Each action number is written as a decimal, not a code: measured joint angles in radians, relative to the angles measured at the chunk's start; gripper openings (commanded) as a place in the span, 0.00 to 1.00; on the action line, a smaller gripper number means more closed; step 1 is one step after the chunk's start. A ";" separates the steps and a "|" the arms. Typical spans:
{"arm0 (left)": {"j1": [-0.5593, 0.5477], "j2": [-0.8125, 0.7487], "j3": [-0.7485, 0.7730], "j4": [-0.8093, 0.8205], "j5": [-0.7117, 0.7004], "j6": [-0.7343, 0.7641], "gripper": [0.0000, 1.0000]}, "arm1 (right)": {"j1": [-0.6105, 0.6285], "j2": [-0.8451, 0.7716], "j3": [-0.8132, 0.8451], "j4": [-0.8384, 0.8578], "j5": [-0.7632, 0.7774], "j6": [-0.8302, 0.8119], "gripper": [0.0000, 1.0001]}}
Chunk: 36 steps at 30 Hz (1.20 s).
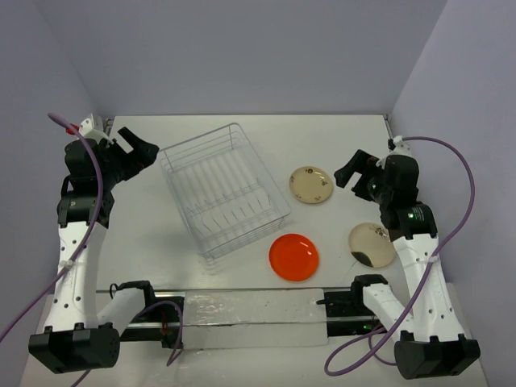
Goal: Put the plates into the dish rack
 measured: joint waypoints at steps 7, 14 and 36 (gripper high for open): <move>0.000 0.002 0.000 0.000 0.000 0.000 0.97 | 0.001 0.003 -0.006 0.036 -0.059 -0.119 1.00; 0.000 0.031 0.000 -0.001 0.012 0.000 0.97 | 0.023 0.160 0.123 0.065 -0.057 -0.314 1.00; 0.000 0.057 0.000 -0.015 0.012 0.001 0.97 | 0.281 0.633 0.145 0.076 0.102 -0.902 1.00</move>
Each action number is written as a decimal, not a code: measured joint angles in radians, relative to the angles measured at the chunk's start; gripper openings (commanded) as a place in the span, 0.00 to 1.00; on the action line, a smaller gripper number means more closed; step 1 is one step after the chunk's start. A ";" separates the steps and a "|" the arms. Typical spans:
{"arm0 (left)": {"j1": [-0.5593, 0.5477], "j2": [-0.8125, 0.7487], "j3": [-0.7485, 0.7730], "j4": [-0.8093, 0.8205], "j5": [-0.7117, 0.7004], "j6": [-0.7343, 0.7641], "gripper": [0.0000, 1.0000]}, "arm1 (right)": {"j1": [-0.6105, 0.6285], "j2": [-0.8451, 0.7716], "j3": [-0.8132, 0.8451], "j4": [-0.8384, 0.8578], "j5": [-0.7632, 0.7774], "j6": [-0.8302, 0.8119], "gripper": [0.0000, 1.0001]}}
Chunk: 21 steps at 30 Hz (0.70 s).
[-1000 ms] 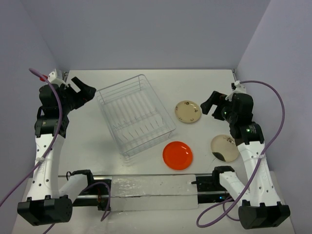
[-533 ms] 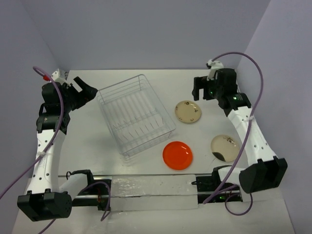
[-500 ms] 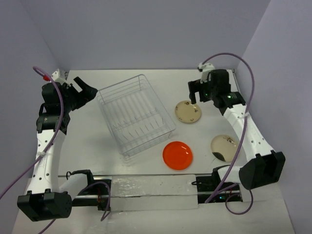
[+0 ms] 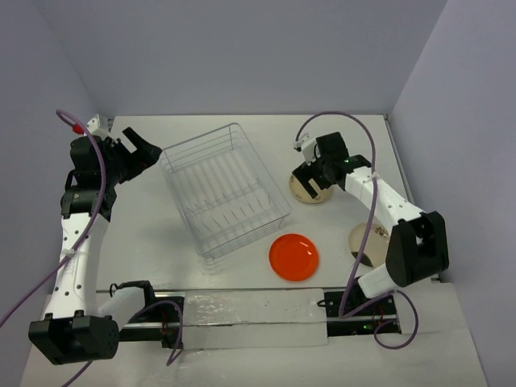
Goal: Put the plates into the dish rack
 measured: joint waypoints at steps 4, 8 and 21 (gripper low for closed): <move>0.000 0.000 0.000 -0.001 0.000 0.000 0.96 | 0.032 0.056 -0.045 0.006 0.060 -0.040 1.00; 0.000 0.003 0.000 -0.001 -0.001 0.000 0.96 | 0.040 0.056 -0.085 0.017 0.070 -0.078 1.00; 0.000 0.015 0.005 -0.027 -0.028 0.000 0.96 | 0.056 0.153 -0.095 0.098 0.067 -0.123 0.95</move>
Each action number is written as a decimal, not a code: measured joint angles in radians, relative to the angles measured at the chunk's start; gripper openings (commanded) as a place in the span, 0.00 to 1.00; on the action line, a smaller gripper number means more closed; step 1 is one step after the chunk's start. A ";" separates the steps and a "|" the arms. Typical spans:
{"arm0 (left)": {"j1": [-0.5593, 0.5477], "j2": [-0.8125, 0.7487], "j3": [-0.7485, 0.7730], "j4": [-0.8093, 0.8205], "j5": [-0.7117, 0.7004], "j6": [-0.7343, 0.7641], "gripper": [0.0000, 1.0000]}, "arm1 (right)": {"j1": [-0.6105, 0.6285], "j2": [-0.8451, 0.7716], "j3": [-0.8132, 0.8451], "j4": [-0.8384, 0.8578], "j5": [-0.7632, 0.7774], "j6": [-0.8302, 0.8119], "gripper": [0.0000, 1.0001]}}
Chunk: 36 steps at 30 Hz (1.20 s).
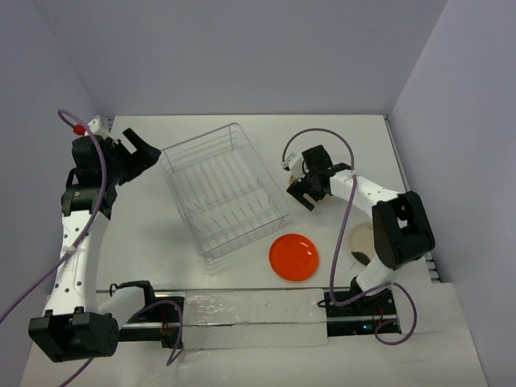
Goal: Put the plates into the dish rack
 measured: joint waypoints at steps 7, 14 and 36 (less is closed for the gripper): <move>0.000 0.019 0.003 -0.014 -0.014 0.001 0.96 | 0.021 0.121 0.022 0.023 0.014 -0.014 0.87; 0.000 0.021 0.003 -0.022 -0.032 0.002 0.96 | 0.024 0.139 0.026 0.081 0.066 -0.034 0.70; 0.000 0.037 0.010 -0.033 -0.059 0.004 0.95 | 0.031 0.226 0.094 0.125 0.082 -0.090 0.26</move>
